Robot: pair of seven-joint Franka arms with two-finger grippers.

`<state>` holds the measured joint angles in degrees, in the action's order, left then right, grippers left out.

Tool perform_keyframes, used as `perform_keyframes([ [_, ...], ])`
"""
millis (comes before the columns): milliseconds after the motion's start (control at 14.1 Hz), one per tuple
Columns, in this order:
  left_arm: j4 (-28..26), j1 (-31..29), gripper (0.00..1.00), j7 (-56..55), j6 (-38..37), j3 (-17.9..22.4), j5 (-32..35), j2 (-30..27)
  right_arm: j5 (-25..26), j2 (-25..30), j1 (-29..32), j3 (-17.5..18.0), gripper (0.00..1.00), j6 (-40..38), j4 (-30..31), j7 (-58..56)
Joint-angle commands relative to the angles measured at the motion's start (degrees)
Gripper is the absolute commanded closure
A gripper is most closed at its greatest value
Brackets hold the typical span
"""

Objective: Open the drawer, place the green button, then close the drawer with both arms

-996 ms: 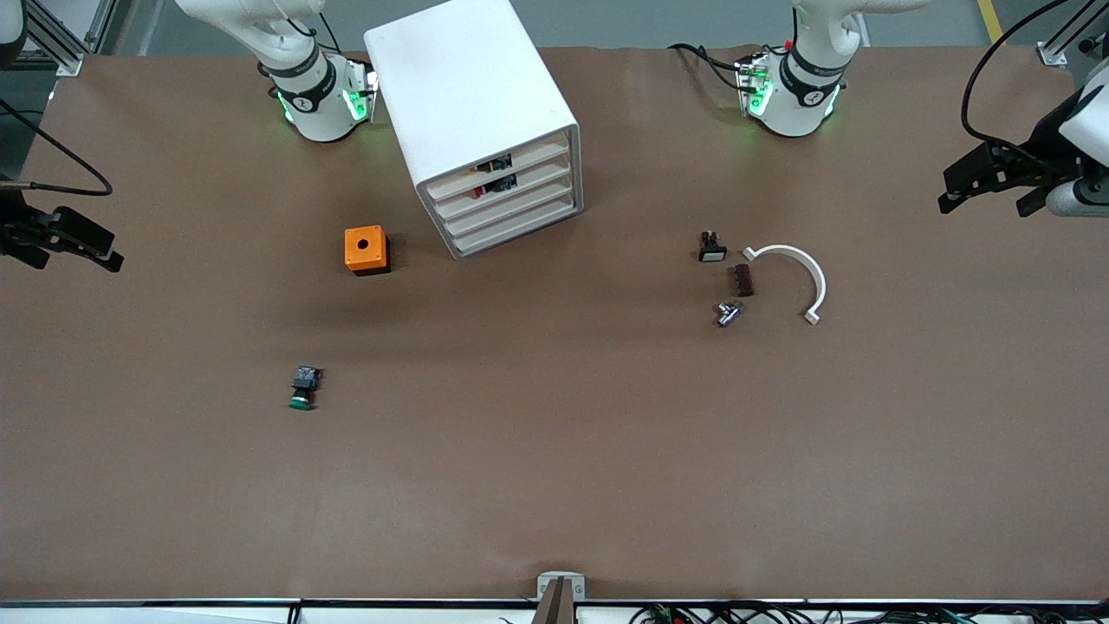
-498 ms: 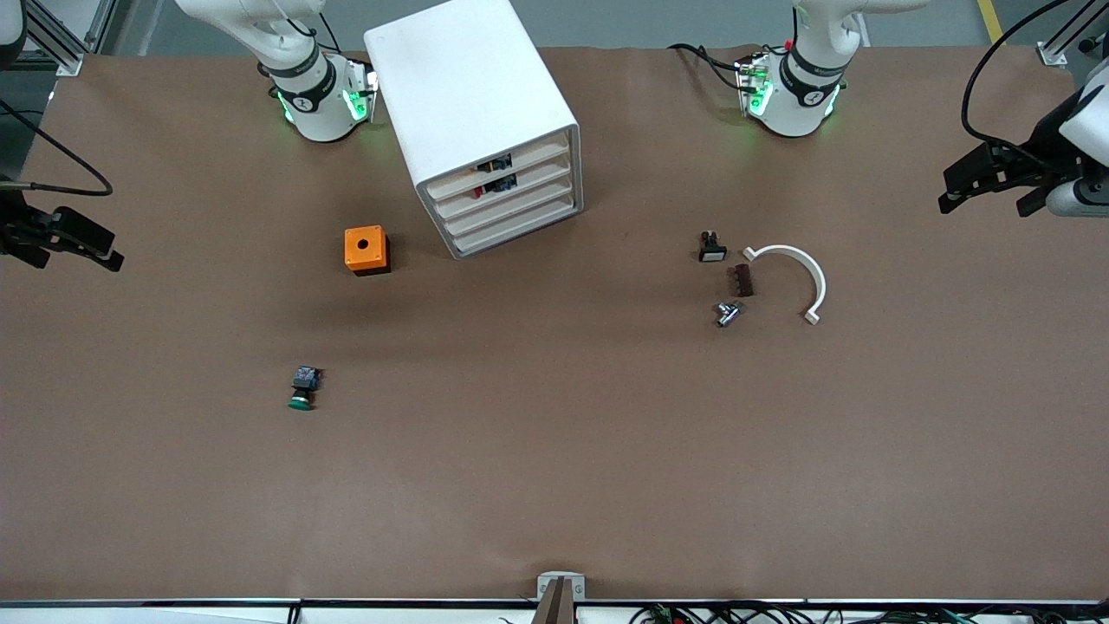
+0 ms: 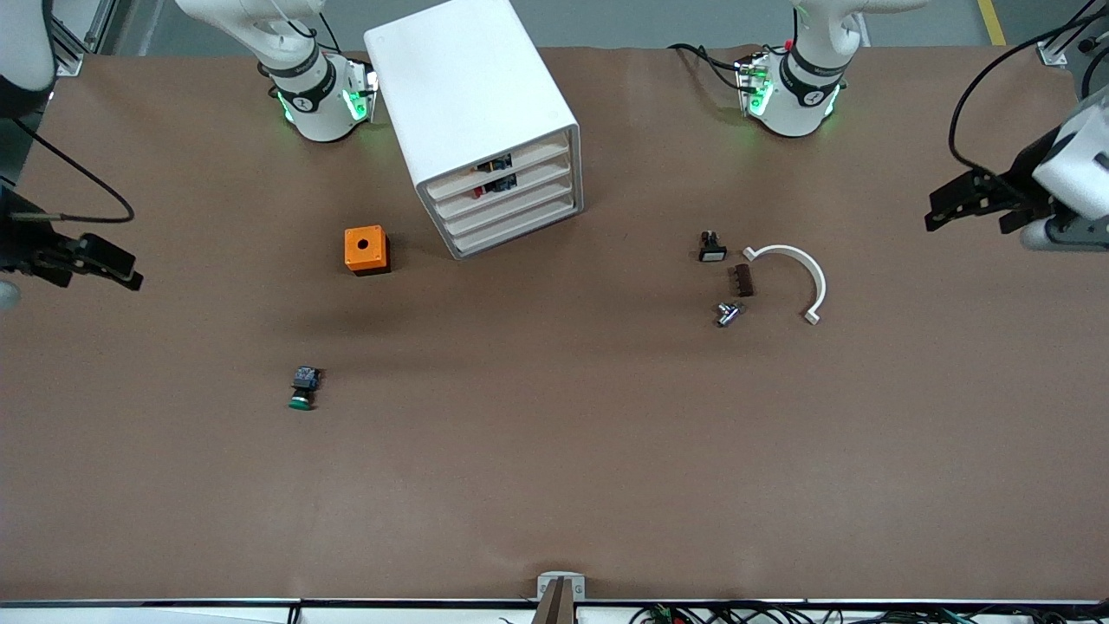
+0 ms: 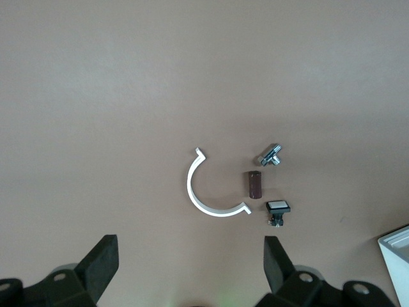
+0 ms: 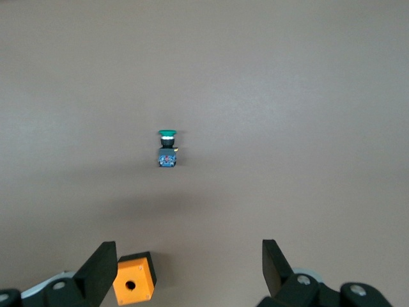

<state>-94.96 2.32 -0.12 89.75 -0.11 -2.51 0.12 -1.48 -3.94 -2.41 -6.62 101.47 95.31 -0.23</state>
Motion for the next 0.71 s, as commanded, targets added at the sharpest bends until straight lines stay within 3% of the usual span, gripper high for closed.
perform_keyframes([
  [0, 1.27, 0.31, 0.00, -0.76, -0.62, -0.33, 1.10, 5.83, -0.01, -1.76, 0.12, 0.55, 0.00, 5.74, 4.52, 0.32],
  [213, 0.92, 1.01, 0.00, -0.85, -0.62, -0.60, 1.37, 11.20, -0.54, -4.92, -1.19, 0.64, 0.00, 9.79, 5.77, 0.40],
  [356, 0.74, 2.94, 0.00, -2.59, -0.62, -0.60, 1.37, 13.92, -3.77, -7.82, -1.46, 0.55, 0.00, 12.51, 5.85, 0.40],
  [640, 1.45, 7.60, 0.00, -14.52, -0.71, -1.03, 0.06, 16.48, -5.20, -13.88, -2.51, 0.55, 0.00, 17.79, 5.77, 0.32],
])
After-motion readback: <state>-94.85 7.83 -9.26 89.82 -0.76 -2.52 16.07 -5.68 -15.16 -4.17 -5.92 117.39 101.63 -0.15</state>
